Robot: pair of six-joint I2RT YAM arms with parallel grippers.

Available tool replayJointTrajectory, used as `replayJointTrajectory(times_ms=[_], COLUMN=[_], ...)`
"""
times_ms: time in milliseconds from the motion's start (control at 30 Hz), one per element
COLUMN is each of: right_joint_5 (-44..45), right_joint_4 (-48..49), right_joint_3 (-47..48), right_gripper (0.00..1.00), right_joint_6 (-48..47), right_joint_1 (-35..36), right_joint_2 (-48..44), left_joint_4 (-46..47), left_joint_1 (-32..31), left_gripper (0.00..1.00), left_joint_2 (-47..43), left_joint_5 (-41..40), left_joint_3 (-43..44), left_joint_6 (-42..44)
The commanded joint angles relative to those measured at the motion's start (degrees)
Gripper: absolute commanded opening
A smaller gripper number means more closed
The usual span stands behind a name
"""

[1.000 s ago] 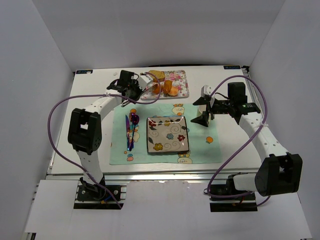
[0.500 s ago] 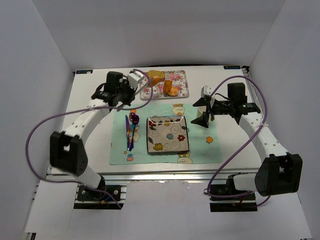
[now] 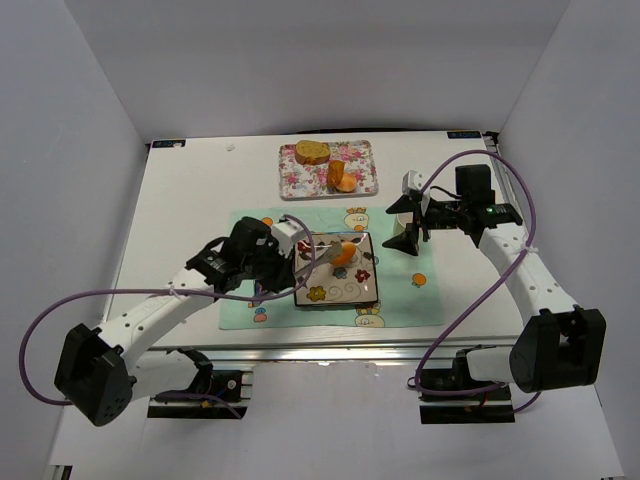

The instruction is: Place the bread

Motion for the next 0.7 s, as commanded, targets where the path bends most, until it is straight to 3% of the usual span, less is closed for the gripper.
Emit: replayJointTrajectory(times_ms=[0,267,667], right_joint_5=[-0.66,0.05,-0.13], right_joint_4=[-0.78,-0.43,0.01], right_joint_3=[2.43,1.29,0.67], right_gripper=[0.89,0.89,0.89], right_joint_6=[-0.29,-0.2,0.07], right_joint_1=[-0.38,-0.38,-0.47], right_joint_2=[0.32,-1.17,-1.53], left_joint_4=[-0.71,-1.96,-4.24], left_joint_1=[-3.15,-6.15,-6.06], left_gripper=[0.04,0.43,0.49], left_joint_2=[0.1,3.37,1.87], left_joint_5=[-3.18,-8.2,-10.22], left_joint_3=[0.34,3.15,7.2], left_joint_6=[-3.76,-4.11,-3.49])
